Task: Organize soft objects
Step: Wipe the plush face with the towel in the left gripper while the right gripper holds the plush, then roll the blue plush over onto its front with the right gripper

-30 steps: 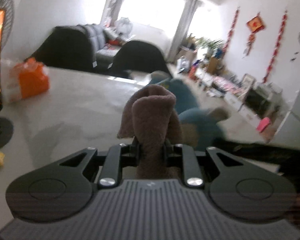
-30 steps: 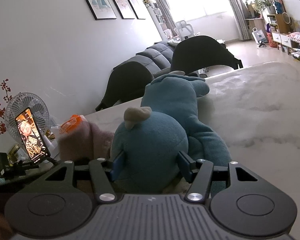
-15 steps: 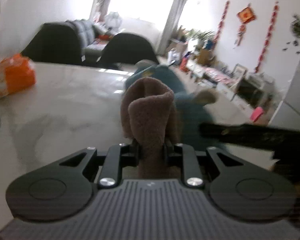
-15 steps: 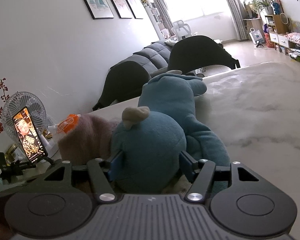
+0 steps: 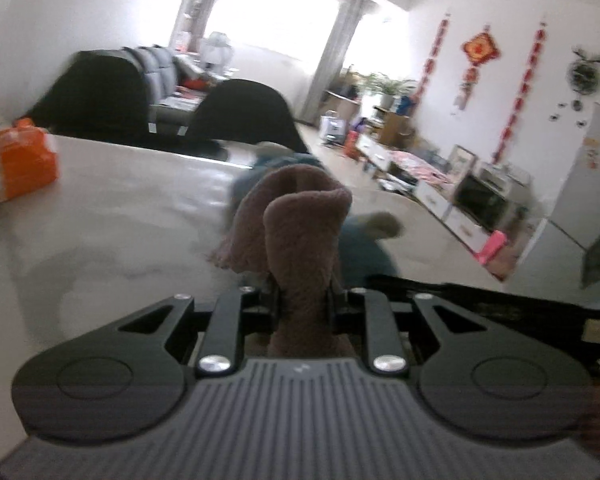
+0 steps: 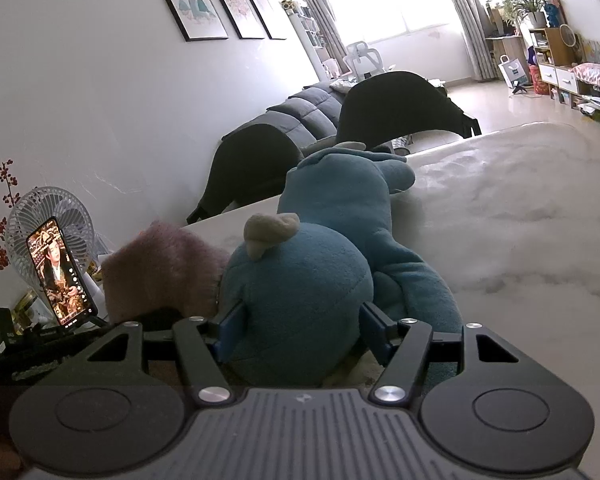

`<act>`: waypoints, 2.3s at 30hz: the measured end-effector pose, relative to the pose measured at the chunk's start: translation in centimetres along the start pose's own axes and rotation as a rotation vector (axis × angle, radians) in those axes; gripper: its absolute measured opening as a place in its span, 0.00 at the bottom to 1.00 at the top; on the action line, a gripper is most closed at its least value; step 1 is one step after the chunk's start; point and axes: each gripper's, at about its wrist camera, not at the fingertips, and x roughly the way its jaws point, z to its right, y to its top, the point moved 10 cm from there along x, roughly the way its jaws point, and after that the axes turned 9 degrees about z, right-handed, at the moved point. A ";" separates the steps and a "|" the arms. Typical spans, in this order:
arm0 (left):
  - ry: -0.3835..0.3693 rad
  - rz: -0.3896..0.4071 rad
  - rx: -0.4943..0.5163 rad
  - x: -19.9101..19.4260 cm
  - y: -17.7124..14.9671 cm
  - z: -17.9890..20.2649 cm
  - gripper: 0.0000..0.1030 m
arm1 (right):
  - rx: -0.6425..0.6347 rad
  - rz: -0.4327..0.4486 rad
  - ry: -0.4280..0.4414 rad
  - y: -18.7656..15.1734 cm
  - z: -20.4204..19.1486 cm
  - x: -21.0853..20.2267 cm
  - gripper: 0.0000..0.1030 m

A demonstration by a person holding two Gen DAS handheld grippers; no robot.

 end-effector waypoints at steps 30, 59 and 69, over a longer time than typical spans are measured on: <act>0.022 -0.014 0.064 0.8 -0.3 0.6 0.21 | -0.001 0.002 -0.014 -0.1 -0.1 -0.2 0.65; 0.206 -0.060 0.108 -0.2 -1.2 -4.4 0.21 | -0.030 -0.120 -0.058 5.6 0.1 2.8 0.88; 0.196 -0.038 0.104 -0.8 -0.5 -4.6 0.21 | -0.017 -0.328 -0.111 7.6 0.0 10.0 0.92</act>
